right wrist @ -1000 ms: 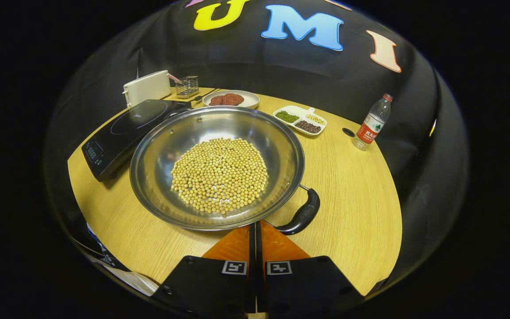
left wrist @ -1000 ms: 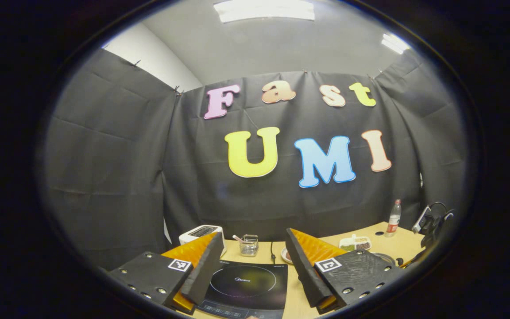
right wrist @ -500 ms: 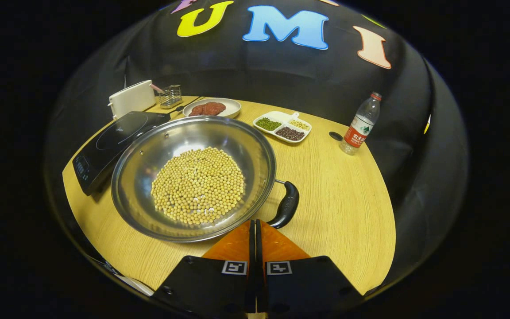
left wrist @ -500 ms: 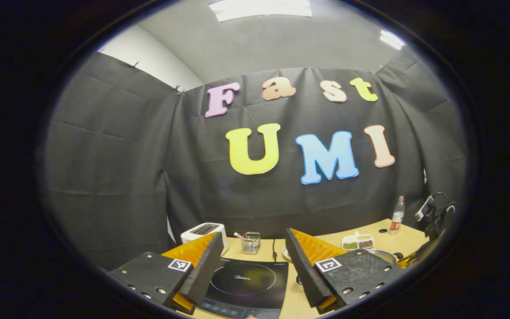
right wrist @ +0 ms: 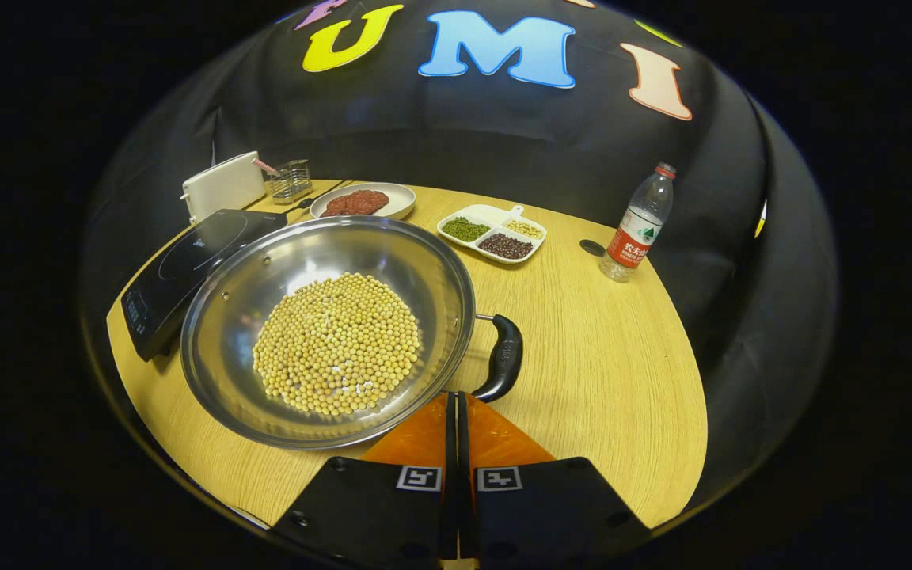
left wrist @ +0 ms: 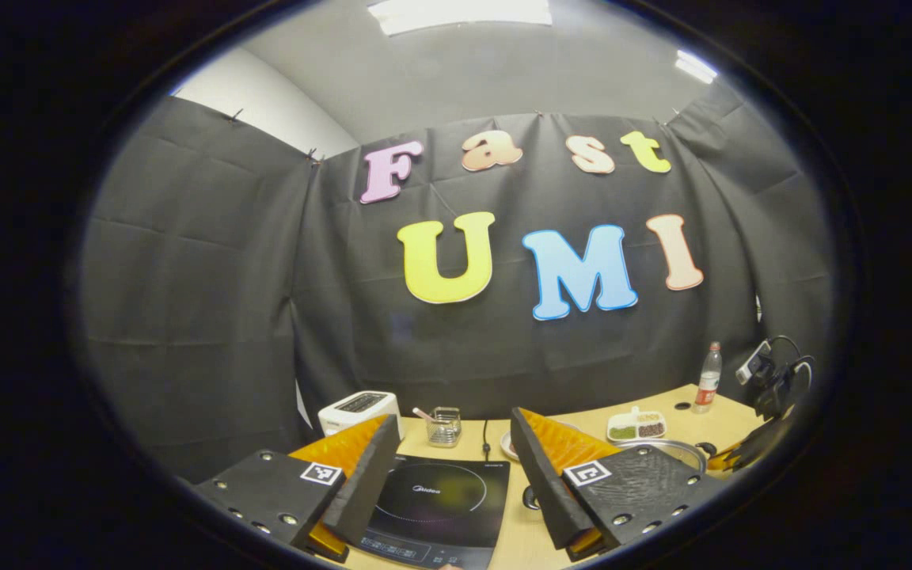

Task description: First push the handle of the pot to place it horizontally, then grasp the pot with both hands and set it on the induction cooktop.

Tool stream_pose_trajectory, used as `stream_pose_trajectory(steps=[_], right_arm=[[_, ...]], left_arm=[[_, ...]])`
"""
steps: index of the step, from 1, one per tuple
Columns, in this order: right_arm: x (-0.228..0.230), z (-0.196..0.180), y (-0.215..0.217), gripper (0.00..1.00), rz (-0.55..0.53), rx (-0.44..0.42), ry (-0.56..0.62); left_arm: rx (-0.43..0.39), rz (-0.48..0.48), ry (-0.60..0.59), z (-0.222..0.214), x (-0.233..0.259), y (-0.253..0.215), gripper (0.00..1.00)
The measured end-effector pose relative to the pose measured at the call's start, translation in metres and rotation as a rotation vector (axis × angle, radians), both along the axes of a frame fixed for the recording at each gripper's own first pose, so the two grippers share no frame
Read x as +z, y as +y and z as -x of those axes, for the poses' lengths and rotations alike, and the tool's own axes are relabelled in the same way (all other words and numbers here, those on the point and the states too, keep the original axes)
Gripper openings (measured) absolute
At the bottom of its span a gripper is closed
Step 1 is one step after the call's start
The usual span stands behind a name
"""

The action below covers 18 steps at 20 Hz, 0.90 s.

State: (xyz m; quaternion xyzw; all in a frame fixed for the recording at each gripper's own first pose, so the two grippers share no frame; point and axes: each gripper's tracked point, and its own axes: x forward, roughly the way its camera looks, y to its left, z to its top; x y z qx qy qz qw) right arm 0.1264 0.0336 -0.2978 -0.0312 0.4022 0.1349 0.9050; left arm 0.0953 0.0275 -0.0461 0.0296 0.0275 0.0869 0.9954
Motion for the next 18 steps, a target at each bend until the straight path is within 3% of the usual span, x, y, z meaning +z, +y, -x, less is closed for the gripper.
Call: stream_pose_trajectory(steps=[3, 8, 11, 18], right_arm=[[0.016, -0.006, -0.004, 0.0, -0.008, -0.034, -0.042], [0.06, -0.017, -0.015, 0.1, -0.043, -0.116, -0.16], [0.08, -0.024, -0.021, 0.96, -0.061, -0.165, -0.222], [0.086, -0.025, -0.025, 0.94, -0.052, -0.194, -0.237]], left_arm=[[-0.018, 0.013, 0.01, -0.007, -0.009, -0.008, 0.86], [-0.056, 0.046, 0.035, -0.026, -0.026, -0.014, 0.86], [-0.079, 0.058, 0.055, -0.039, -0.037, -0.016, 0.88], [-0.184, 0.09, 0.182, -0.074, -0.088, -0.042, 0.84]])
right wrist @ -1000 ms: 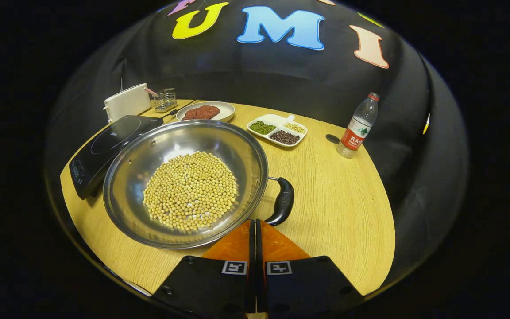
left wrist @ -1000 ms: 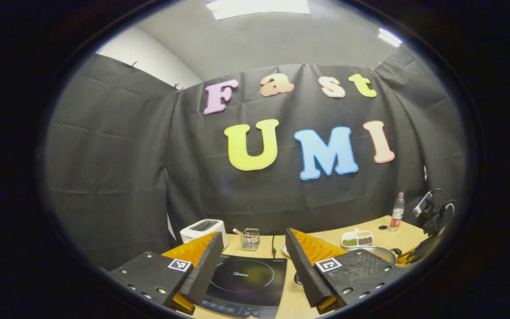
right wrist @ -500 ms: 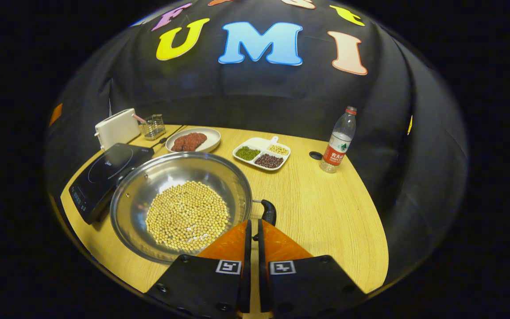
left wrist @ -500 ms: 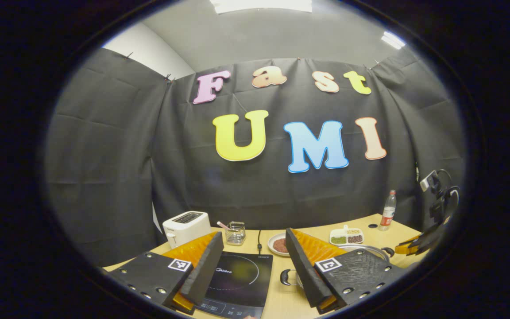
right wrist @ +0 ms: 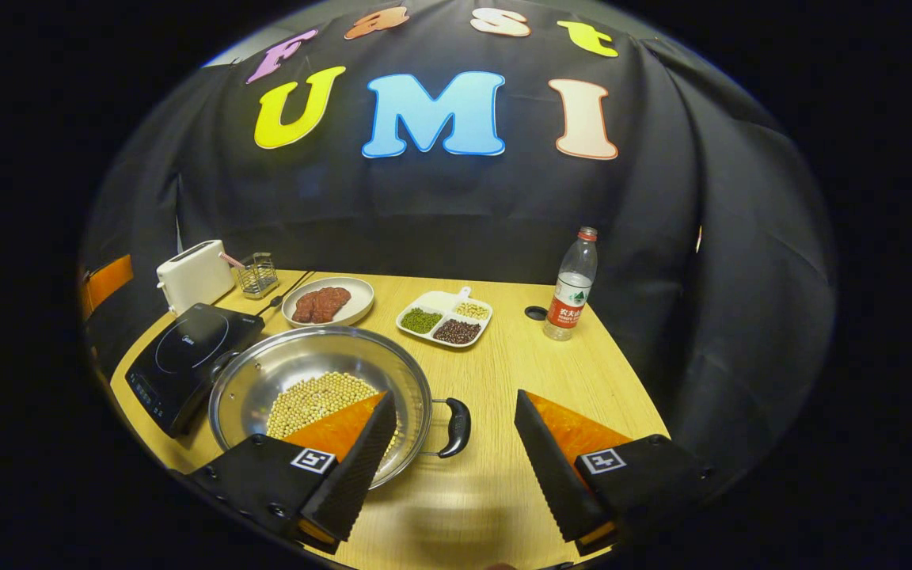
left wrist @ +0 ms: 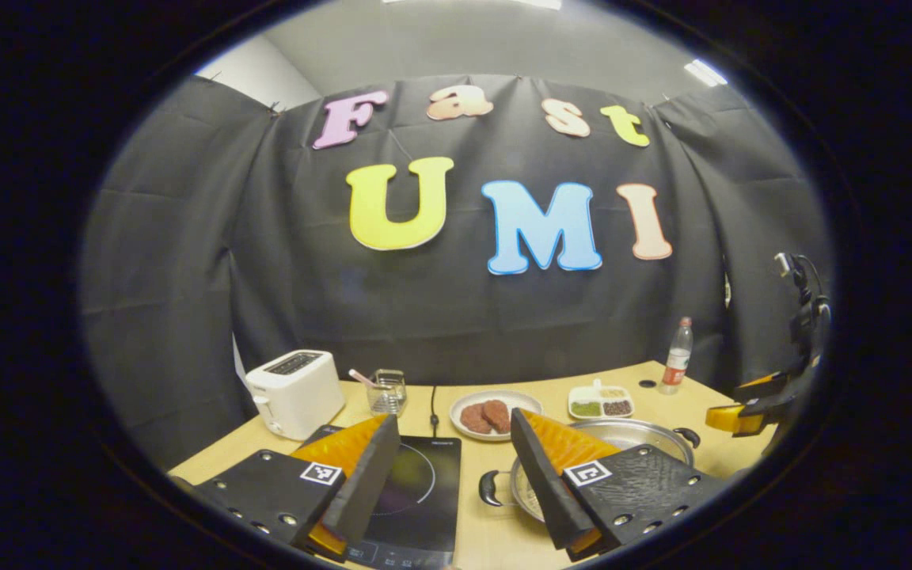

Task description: First push the handle of the pot to place it horizontally, then grasp the pot with both hands and set it on the induction cooktop.

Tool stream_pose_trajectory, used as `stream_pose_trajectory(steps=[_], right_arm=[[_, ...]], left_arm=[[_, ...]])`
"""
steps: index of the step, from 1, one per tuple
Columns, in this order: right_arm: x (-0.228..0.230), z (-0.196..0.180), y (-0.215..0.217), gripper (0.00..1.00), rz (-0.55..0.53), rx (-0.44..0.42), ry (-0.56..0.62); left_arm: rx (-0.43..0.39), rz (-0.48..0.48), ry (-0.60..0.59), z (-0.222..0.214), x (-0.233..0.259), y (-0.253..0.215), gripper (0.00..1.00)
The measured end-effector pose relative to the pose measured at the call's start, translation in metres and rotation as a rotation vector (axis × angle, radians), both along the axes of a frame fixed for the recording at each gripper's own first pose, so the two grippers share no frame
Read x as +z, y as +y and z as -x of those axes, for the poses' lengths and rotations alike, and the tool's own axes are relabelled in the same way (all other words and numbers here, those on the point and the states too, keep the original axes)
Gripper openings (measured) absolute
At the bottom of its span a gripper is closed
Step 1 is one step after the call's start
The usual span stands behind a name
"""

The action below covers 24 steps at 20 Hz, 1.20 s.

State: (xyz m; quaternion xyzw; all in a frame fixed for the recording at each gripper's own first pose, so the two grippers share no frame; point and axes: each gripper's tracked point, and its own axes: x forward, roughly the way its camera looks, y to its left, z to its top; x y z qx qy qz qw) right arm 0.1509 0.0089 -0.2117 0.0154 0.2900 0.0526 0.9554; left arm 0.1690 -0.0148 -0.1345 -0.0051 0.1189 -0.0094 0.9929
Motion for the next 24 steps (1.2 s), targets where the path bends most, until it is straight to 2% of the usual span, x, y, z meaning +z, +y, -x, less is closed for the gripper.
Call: stream_pose_trajectory(steps=[2, 9, 16, 17, 19, 20, 21, 22, 24], right_arm=[[-0.002, -0.003, 0.002, 0.96, 0.006, 0.008, 0.001], [-0.013, -0.012, 0.003, 0.97, 0.016, 0.013, 0.02], [-0.03, -0.021, 0.0, 0.98, 0.032, 0.012, 0.052], [-0.034, -0.021, 0.001, 0.97, 0.029, 0.013, 0.061], [-0.039, -0.023, 0.002, 0.98, 0.03, 0.014, 0.072], [-0.043, -0.024, 0.002, 0.98, 0.035, 0.015, 0.076], [-0.044, -0.025, 0.002, 0.98, 0.036, 0.015, 0.079], [-0.048, -0.026, 0.002, 0.98, 0.036, 0.016, 0.086], [-0.055, -0.026, 0.003, 0.98, 0.031, 0.014, 0.103]], left_arm=[[-0.026, 0.012, 0.037, -0.011, -0.016, -0.009, 0.87], [-0.07, 0.018, 0.151, -0.033, -0.074, -0.028, 0.84], [-0.101, 0.037, 0.265, -0.045, -0.127, -0.042, 0.86], [-0.106, 0.045, 0.281, -0.046, -0.134, -0.044, 0.84], [-0.11, 0.054, 0.32, -0.047, -0.15, -0.047, 0.89], [-0.113, 0.057, 0.337, -0.048, -0.157, -0.049, 0.84], [-0.117, 0.058, 0.352, -0.049, -0.163, -0.051, 0.87], [-0.12, 0.062, 0.365, -0.05, -0.17, -0.053, 0.84], [-0.128, 0.069, 0.397, -0.052, -0.18, -0.058, 0.87]])
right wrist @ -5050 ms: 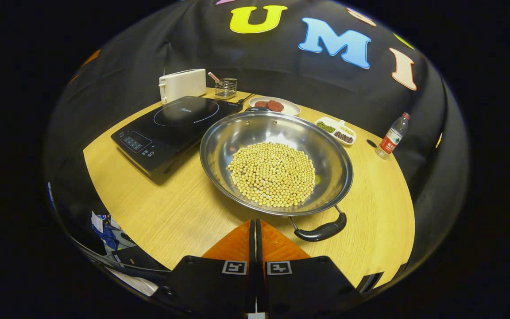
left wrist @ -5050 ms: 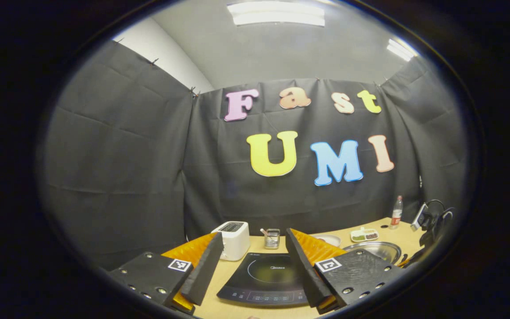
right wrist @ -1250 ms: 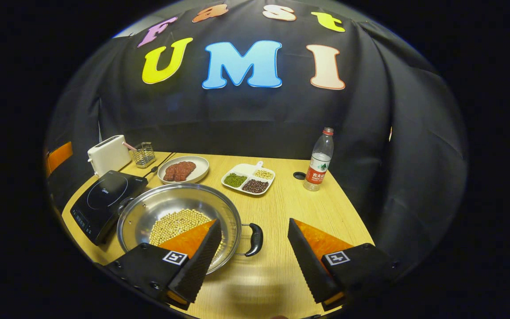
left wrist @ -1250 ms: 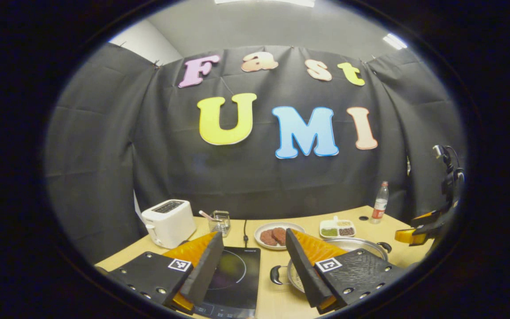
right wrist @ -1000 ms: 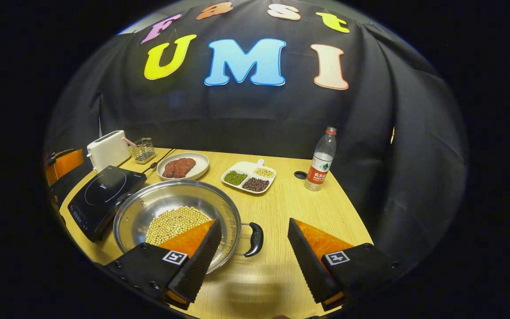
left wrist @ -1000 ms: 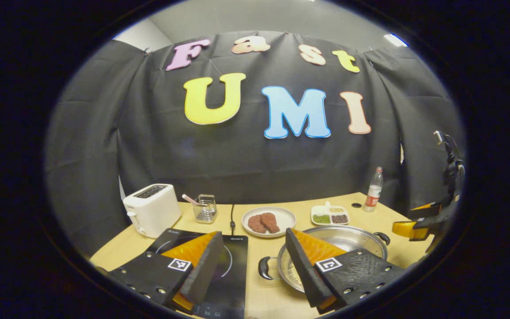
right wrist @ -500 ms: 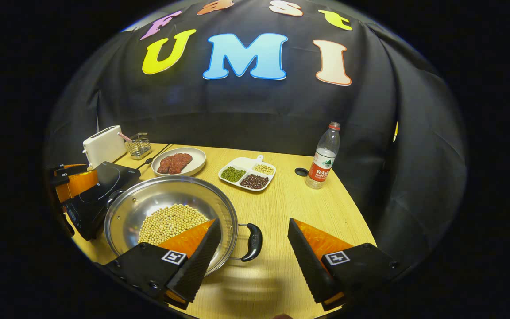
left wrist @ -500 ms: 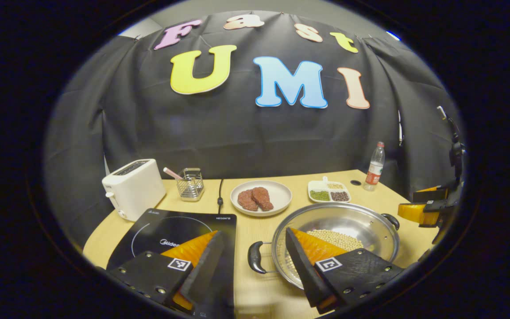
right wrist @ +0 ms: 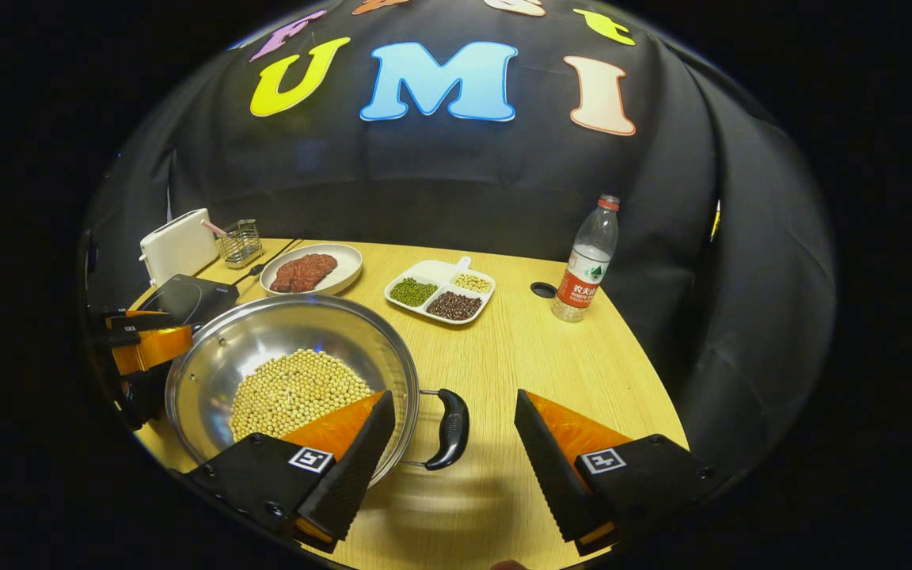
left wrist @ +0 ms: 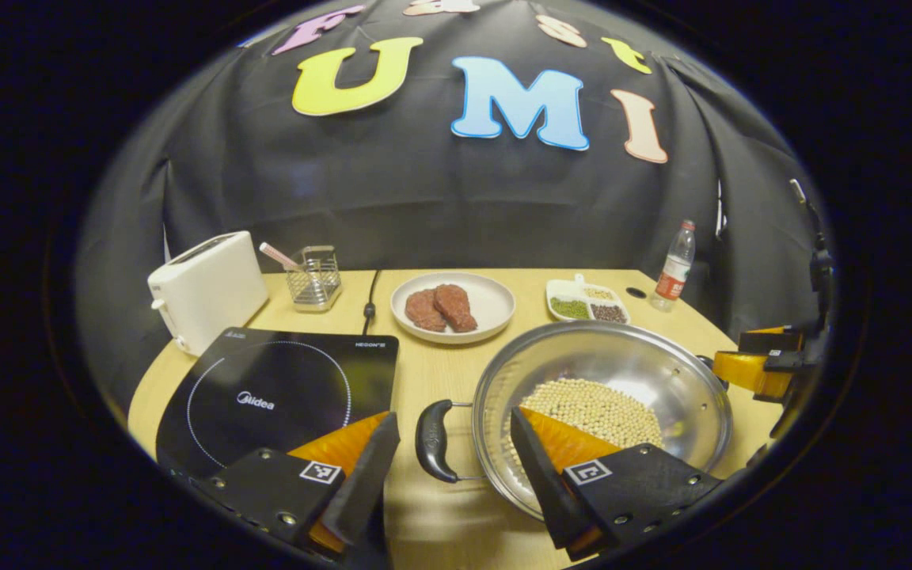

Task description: First push the handle of the pot to place it horizontally, then grasp the pot with both hands and set it on the induction cooktop.

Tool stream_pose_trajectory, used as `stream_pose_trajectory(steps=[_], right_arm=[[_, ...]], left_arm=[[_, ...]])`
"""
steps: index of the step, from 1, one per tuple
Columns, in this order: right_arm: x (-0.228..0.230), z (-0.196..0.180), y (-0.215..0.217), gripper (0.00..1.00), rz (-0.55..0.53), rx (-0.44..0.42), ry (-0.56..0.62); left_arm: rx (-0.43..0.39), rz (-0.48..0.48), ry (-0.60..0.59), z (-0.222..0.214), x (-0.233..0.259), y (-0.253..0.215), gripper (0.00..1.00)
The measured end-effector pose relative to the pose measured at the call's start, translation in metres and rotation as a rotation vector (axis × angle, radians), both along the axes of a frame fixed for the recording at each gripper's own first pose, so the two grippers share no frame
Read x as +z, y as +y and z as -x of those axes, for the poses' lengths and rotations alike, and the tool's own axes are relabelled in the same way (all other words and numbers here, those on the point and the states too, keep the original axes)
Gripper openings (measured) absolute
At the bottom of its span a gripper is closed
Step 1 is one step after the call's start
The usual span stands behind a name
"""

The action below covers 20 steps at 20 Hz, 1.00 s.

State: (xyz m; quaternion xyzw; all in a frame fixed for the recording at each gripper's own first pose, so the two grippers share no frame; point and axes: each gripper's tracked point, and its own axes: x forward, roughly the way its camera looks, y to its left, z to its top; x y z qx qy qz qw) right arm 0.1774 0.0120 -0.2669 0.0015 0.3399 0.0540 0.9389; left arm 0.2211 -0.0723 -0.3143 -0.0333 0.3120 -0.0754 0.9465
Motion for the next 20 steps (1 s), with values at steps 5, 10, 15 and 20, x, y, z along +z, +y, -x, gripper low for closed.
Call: stream_pose_trajectory(steps=[5, 10, 15, 20], right_arm=[[-0.021, -0.006, 0.002, 0.98, -0.028, -0.025, 0.06], [-0.036, -0.009, 0.009, 0.96, -0.072, -0.038, 0.12], [-0.041, -0.008, 0.018, 0.75, -0.102, -0.028, 0.148], [-0.042, -0.009, 0.02, 0.67, -0.127, -0.035, 0.164]], left_arm=[[0.003, -0.009, 0.052, -0.008, -0.021, -0.001, 0.84], [0.019, -0.007, 0.091, -0.009, -0.035, 0.001, 0.84], [0.016, -0.026, 0.109, -0.009, -0.037, -0.001, 0.87], [0.02, -0.033, 0.107, -0.009, -0.034, -0.003, 0.78]])
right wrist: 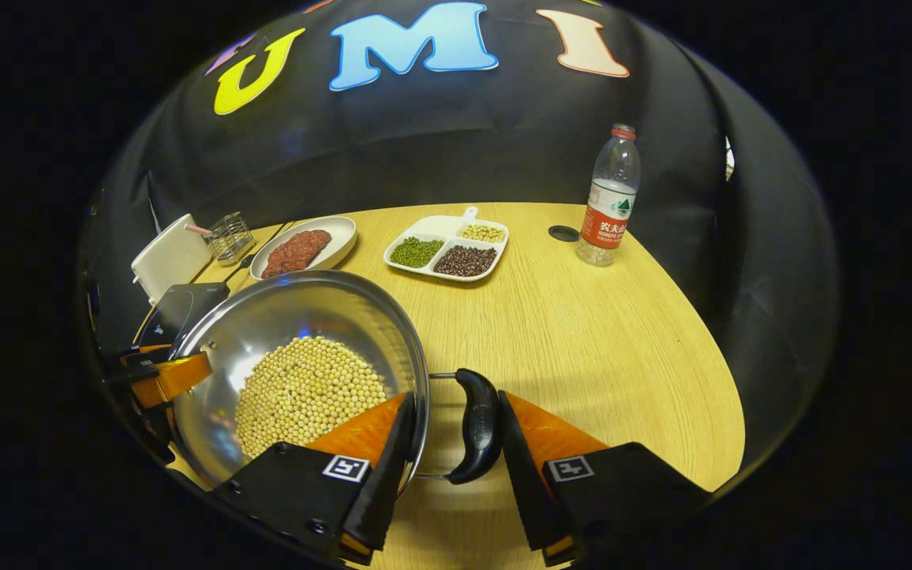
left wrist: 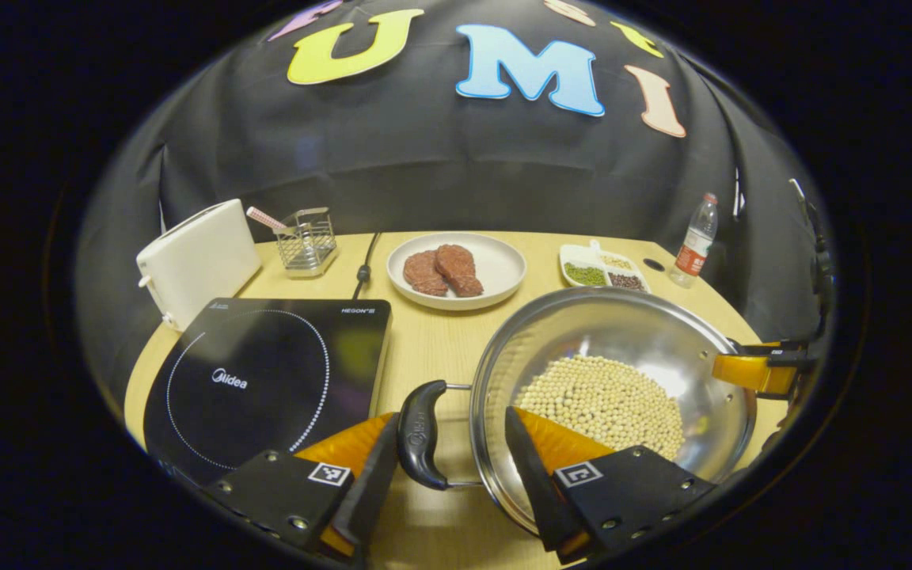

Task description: First push the handle of the pot to place it horizontally, then grasp the pot with both hands and set it on the induction cooktop.

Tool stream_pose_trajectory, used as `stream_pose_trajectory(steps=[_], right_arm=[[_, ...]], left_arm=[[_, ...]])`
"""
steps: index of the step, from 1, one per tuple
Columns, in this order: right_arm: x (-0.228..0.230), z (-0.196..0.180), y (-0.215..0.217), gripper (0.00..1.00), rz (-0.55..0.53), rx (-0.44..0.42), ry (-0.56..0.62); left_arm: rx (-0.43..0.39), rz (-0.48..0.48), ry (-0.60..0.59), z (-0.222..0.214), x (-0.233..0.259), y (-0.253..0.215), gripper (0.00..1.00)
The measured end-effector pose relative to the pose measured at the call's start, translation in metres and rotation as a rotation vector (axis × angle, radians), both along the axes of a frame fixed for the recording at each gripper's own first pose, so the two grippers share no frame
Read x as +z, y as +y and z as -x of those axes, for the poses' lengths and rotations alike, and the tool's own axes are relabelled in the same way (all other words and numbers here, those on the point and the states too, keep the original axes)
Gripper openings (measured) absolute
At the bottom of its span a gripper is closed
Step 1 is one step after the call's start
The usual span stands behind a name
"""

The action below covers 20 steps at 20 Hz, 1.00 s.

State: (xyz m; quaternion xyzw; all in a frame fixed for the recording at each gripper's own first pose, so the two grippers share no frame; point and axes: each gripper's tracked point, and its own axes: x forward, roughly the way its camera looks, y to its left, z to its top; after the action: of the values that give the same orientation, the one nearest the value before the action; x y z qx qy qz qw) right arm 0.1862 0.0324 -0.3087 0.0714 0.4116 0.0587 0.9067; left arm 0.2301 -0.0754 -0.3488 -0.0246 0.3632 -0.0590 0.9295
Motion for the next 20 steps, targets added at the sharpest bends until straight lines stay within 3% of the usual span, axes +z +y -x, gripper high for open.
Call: stream_pose_trajectory(steps=[1, 3, 6, 9, 16, 19, 20], right_arm=[[0.0, 0.001, 0.001, 0.65, -0.004, -0.001, 0.005], [-0.002, 0.002, 0.001, 0.62, -0.002, -0.01, 0.015], [0.001, 0.004, 0.003, 0.59, 0.012, -0.013, 0.004], [0.002, 0.004, 0.005, 0.5, -0.003, -0.018, -0.002], [0.009, 0.002, 0.006, 0.49, 0.016, 0.0, -0.013], [0.019, 0.008, 0.007, 0.52, 0.015, -0.012, -0.017], [0.023, 0.011, 0.007, 0.49, 0.016, -0.018, -0.019]], left_arm=[[0.005, -0.01, 0.0, -0.001, 0.0, 0.002, 0.78], [0.017, -0.017, 0.01, -0.001, -0.003, 0.004, 0.67], [0.031, -0.026, 0.014, -0.002, -0.003, 0.006, 0.63], [0.041, -0.036, 0.009, -0.003, -0.001, 0.004, 0.61], [0.068, -0.017, 0.031, 0.001, -0.002, 0.008, 0.57], [0.061, -0.008, 0.022, 0.004, 0.007, 0.01, 0.59], [0.056, -0.009, 0.019, 0.005, 0.011, 0.011, 0.59]])
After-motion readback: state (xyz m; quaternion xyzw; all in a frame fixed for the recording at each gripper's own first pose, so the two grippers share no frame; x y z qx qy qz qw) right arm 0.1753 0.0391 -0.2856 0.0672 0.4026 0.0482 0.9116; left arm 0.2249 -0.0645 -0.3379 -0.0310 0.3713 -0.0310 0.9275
